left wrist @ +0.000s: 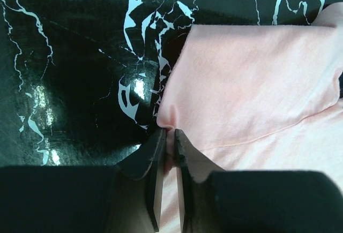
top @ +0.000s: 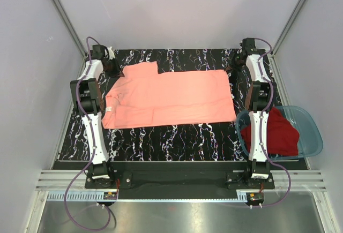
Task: Fold and stack the t-shirts
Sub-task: Fold the tshirt
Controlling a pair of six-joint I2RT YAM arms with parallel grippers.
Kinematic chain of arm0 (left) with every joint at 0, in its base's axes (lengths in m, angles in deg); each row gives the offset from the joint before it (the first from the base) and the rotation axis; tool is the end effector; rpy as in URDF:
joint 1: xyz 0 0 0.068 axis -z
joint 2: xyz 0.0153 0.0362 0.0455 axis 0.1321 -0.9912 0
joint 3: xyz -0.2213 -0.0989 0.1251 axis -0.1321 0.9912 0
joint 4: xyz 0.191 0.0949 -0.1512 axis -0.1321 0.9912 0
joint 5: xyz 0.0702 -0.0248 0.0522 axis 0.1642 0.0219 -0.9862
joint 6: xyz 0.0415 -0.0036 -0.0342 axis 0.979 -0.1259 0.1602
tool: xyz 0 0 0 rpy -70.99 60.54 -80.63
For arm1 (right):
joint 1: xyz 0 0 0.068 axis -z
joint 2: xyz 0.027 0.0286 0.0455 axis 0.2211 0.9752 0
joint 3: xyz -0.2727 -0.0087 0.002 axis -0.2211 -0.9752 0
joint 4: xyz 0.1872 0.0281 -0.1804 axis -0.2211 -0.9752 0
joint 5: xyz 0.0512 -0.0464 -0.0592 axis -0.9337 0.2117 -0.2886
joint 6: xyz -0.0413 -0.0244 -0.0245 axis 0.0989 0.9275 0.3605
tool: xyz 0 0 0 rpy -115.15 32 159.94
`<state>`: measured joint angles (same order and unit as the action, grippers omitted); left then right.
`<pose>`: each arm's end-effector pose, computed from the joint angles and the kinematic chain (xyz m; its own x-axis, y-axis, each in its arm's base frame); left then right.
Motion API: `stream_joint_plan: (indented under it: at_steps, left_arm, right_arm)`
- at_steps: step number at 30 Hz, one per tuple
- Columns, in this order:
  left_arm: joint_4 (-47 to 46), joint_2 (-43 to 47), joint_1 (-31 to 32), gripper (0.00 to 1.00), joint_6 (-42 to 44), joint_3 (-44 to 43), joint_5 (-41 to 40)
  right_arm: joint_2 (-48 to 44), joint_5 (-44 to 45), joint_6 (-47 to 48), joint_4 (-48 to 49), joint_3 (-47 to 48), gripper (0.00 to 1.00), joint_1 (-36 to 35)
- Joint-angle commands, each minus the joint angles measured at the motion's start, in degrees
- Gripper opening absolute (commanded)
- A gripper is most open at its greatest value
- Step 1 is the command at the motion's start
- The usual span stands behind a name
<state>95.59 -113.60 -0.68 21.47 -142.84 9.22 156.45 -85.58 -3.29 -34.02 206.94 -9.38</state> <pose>0.5325 0.0628 0.1539 -0.8318 -0.2666 -0.4869 -0.0435 0.9057 -0.4217 0.5731 -0.0232 0.1482 -0.8225 0.3734 -0.4291 0.1806 0.8868 0.4255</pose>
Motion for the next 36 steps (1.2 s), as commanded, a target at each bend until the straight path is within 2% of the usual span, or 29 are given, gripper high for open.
stream_joint_plan:
  at_steps: [1,8,11,16,23,33,36]
  left_arm:
    - [-0.04,-1.11,-0.43,0.15,-0.41,-1.72,2.6]
    - [-1.01,-1.03,-1.48,0.08,-2.69,-2.78,4.88]
    - [-0.66,0.02,-2.18,0.0,-3.92,-2.87,5.76]
    - [0.22,2.31,-2.89,0.0,-6.74,-2.96,8.75]
    - [0.57,8.72,-2.89,0.0,-9.29,1.43,10.51]
    - [2.41,18.13,-2.89,0.0,-8.14,9.08,8.75]
    - [6.01,19.89,-2.89,0.0,-8.06,10.49,5.78]
  right_arm:
    - [1.06,0.12,-0.16,-0.95,0.05,0.16,-0.23]
    - [-0.17,-0.59,-2.35,1.78,-0.83,0.11,-0.15]
    - [-0.87,-0.59,-3.23,2.13,-0.83,0.0,0.12]
    - [-3.77,-1.03,-3.33,1.52,-1.27,0.0,0.29]
    - [-10.71,-1.12,-3.76,1.08,-7.5,0.0,0.29]
    - [-17.65,-1.47,-2.88,-0.68,-12.34,0.0,0.29]
    - [-20.02,-1.55,-2.45,-1.73,-14.89,0.0,0.29]
